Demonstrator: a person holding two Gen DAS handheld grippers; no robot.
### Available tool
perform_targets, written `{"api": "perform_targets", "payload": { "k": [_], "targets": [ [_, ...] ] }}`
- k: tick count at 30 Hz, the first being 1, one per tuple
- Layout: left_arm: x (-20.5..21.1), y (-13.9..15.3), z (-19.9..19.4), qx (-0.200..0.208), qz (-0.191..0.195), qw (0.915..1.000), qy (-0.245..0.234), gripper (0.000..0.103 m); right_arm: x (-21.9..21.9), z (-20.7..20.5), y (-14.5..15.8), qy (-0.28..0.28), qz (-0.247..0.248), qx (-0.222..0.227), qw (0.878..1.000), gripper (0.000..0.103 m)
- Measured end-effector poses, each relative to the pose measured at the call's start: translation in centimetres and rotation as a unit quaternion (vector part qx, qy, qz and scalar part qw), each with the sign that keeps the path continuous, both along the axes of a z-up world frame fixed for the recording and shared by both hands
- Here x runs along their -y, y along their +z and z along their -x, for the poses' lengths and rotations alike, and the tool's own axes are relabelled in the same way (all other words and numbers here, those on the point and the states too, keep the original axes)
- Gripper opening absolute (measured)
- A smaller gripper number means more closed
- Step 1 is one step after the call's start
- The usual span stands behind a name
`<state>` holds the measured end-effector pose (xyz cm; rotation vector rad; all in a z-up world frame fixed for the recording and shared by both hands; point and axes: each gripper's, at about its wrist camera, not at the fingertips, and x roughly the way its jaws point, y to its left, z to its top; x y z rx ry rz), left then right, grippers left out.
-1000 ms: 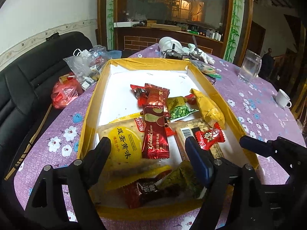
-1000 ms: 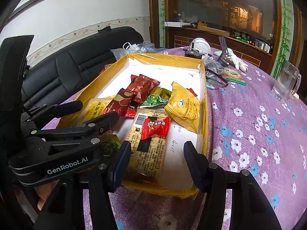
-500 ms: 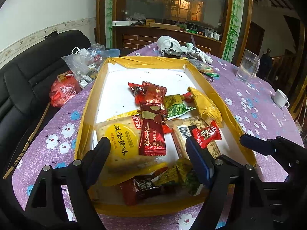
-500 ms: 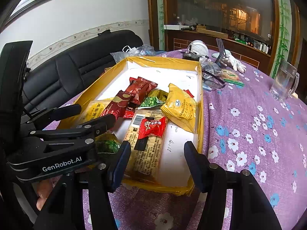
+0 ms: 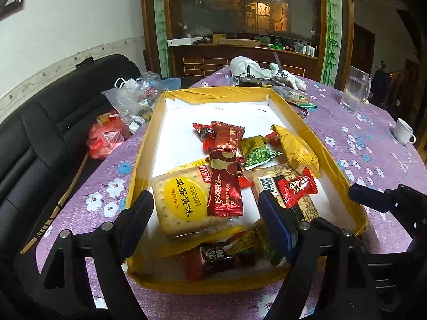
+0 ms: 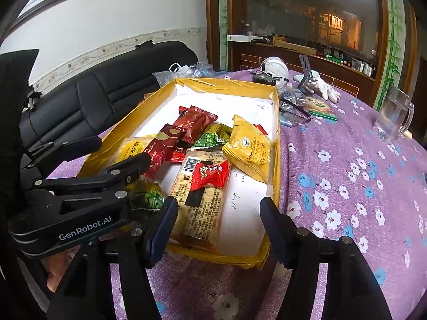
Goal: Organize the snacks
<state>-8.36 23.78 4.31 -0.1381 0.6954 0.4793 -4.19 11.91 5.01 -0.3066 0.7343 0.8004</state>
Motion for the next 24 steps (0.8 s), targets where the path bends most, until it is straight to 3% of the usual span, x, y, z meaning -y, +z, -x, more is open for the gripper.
{"api": "perform_targets", "payload": {
  "k": [7,16,24],
  "targets": [
    [0.5,-0.1,0.5,-0.002,-0.013,0.9999,0.000,0.081,1.4,0.6,0.4,-0.010,-0.008,0.001,1.000,0.072],
    [1.3,0.1,1.5,0.003,-0.022,0.9998,0.002,0.081,4.4,0.7,0.8,-0.036,-0.036,-0.017,0.999,0.073],
    [2.1,-0.1,2.5,0.005,-0.034,0.9994,0.009,0.081,5.1,3.1,1.2,-0.019,-0.033,0.014,0.999,0.073]
  ]
}}
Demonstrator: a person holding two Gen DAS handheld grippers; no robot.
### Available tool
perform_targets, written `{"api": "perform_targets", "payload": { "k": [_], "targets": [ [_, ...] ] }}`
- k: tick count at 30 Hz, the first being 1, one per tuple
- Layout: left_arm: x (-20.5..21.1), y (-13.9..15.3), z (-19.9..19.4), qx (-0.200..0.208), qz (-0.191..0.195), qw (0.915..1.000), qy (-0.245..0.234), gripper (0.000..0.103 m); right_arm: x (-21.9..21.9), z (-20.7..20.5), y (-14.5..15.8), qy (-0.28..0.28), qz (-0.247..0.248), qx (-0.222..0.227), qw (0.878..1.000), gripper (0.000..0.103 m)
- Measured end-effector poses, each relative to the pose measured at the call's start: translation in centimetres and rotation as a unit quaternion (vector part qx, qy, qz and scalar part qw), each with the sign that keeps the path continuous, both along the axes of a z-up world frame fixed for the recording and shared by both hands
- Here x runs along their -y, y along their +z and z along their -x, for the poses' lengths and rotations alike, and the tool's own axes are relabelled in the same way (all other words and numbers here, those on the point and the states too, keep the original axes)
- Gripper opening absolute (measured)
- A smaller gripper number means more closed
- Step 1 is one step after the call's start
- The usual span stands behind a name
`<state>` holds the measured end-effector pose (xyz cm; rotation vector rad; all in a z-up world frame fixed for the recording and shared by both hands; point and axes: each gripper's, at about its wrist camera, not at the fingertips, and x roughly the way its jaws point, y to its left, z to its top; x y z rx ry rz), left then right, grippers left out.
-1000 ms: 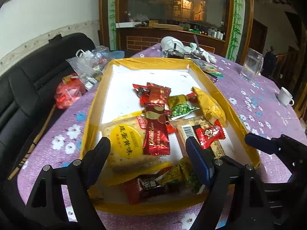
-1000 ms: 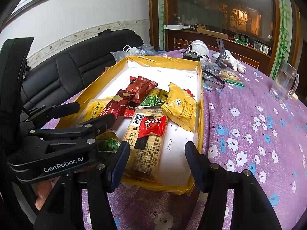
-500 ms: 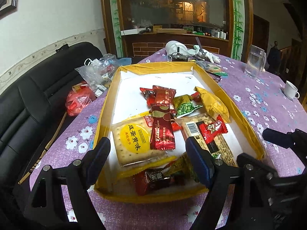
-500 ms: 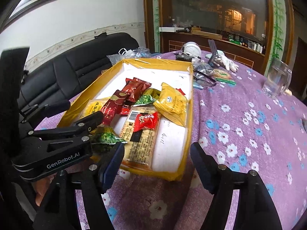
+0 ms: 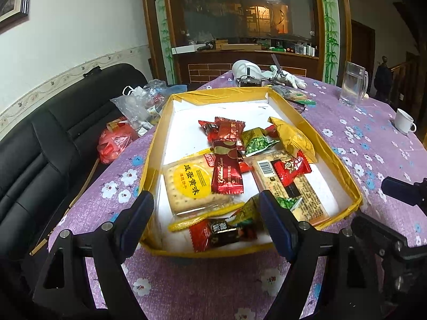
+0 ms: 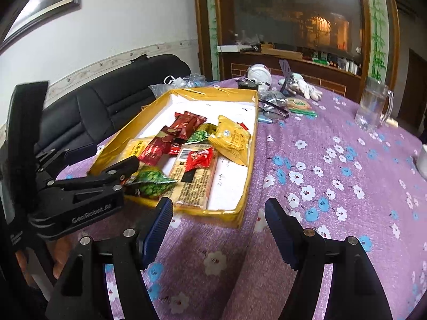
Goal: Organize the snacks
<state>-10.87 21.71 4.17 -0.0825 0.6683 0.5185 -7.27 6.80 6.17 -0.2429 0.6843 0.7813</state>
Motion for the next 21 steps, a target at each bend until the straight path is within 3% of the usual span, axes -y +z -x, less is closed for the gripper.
{"api": "perform_targets", "payload": {
  "k": [6,21],
  "targets": [
    [0.2,0.0,0.5,0.002,-0.006,1.0000,0.007,0.081,0.2,2.0,0.1,0.017,0.005,0.027,0.999,0.074],
    [0.6,-0.1,0.8,0.004,-0.030,0.9994,0.018,0.081,0.6,3.2,0.1,0.044,-0.013,0.015,0.999,0.079]
  ]
}}
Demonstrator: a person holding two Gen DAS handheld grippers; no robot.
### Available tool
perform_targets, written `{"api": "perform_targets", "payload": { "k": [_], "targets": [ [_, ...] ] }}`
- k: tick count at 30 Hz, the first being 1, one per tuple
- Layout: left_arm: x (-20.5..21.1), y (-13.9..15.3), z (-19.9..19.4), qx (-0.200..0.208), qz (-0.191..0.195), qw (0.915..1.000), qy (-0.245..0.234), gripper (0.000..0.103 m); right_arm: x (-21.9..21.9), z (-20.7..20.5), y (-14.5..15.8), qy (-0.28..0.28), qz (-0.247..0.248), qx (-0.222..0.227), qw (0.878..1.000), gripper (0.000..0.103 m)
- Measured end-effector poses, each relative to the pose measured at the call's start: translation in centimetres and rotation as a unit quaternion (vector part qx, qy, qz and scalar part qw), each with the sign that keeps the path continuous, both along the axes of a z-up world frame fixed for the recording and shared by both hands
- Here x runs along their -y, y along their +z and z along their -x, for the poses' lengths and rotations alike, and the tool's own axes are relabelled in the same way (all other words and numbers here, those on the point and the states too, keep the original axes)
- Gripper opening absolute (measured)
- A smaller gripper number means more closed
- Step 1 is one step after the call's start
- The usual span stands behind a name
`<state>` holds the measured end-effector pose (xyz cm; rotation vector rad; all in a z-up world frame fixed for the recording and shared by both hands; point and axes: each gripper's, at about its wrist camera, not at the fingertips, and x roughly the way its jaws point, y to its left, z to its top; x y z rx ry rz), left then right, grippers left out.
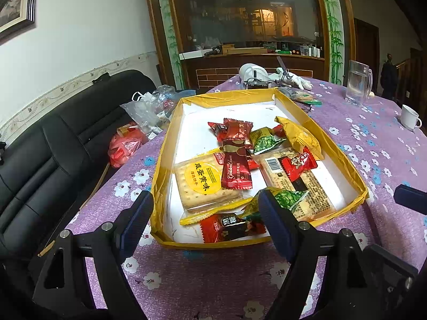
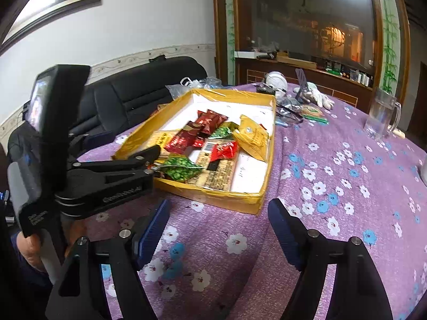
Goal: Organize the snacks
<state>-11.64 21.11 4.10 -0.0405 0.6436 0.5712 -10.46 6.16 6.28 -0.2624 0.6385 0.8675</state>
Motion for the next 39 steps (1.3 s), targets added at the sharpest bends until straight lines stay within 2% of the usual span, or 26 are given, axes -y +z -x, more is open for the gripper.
{"api": "perform_targets", "payload": {
  "k": [5,12,16,39],
  "targets": [
    [-0.10,-0.07,0.02,-0.001,-0.002,1.0000,0.002,0.081,0.16,0.22,0.25,0.003,-0.009,0.006,1.000,0.083],
    [-0.52,-0.13,0.09,-0.004,0.002,1.0000,0.007,0.081,0.38,-0.30,0.34,-0.004,-0.014,0.000,1.000,0.084],
    [-0.52,0.00,0.29,-0.003,-0.010,0.9998,0.017,0.081,0.42,-0.37,0.38,-0.005,-0.016,0.001,1.000,0.084],
    [-0.77,0.10,0.61,-0.005,-0.018,0.9995,0.027,0.081,0.15,0.37,0.47,-0.004,-0.007,0.022,1.000,0.084]
  ]
}}
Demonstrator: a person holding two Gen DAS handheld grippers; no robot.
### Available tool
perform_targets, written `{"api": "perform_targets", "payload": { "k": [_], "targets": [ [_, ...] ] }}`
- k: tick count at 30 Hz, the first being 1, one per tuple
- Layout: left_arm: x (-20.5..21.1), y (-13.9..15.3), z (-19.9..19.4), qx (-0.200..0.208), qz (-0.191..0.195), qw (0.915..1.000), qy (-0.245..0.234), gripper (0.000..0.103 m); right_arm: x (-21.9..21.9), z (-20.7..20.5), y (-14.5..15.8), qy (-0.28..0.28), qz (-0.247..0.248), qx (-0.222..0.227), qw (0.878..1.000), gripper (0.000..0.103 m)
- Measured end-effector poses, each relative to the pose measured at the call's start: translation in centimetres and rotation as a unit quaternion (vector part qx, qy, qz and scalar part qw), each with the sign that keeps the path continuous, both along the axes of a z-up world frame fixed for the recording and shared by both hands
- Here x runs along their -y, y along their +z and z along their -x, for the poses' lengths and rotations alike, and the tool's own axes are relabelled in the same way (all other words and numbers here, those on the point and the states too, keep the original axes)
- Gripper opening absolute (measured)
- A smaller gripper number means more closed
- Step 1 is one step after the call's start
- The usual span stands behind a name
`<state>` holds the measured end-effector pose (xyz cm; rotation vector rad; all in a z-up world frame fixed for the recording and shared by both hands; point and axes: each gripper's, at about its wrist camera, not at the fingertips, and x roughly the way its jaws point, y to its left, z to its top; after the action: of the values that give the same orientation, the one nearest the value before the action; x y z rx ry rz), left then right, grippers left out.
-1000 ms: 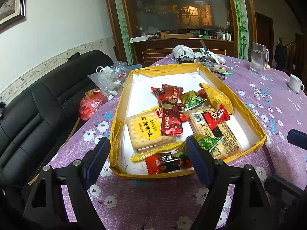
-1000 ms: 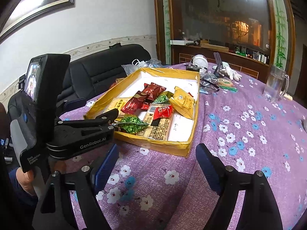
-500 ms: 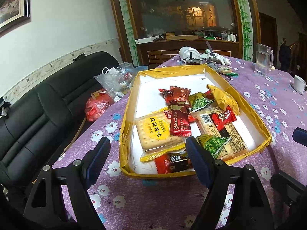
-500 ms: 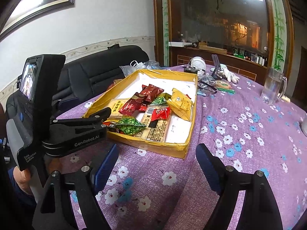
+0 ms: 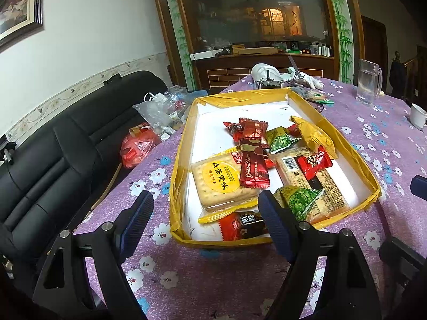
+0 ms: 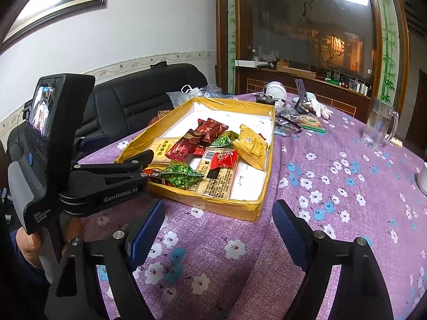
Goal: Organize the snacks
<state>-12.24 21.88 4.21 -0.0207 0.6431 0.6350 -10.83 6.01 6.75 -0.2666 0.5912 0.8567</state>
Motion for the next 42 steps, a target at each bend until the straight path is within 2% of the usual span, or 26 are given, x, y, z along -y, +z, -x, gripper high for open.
{"api": "perform_targets", "payload": {
  "k": [13,21,29,35,42],
  "targets": [
    [0.7,0.2,-0.1,-0.001,0.004,0.9999,-0.014,0.081,0.6,-0.2,0.3,-0.010,-0.002,-0.004,1.000,0.084],
    [2.6,0.4,-1.3,-0.011,0.027,0.9979,-0.058,0.081,2.6,-1.0,0.7,-0.042,-0.013,-0.010,0.999,0.084],
    [6.2,1.6,-3.1,-0.019,0.034,0.9922,-0.118,0.081,7.5,-2.8,1.1,-0.107,-0.032,-0.029,0.993,0.084],
    [10.2,2.6,-5.1,-0.031,0.049,0.9799,-0.191,0.081,11.7,-4.1,1.1,-0.167,-0.037,-0.035,0.985,0.084],
    [15.0,3.2,-7.4,-0.064,0.094,0.9514,-0.286,0.081,17.0,-4.7,0.9,-0.237,-0.032,-0.029,0.971,0.084]
  ]
}}
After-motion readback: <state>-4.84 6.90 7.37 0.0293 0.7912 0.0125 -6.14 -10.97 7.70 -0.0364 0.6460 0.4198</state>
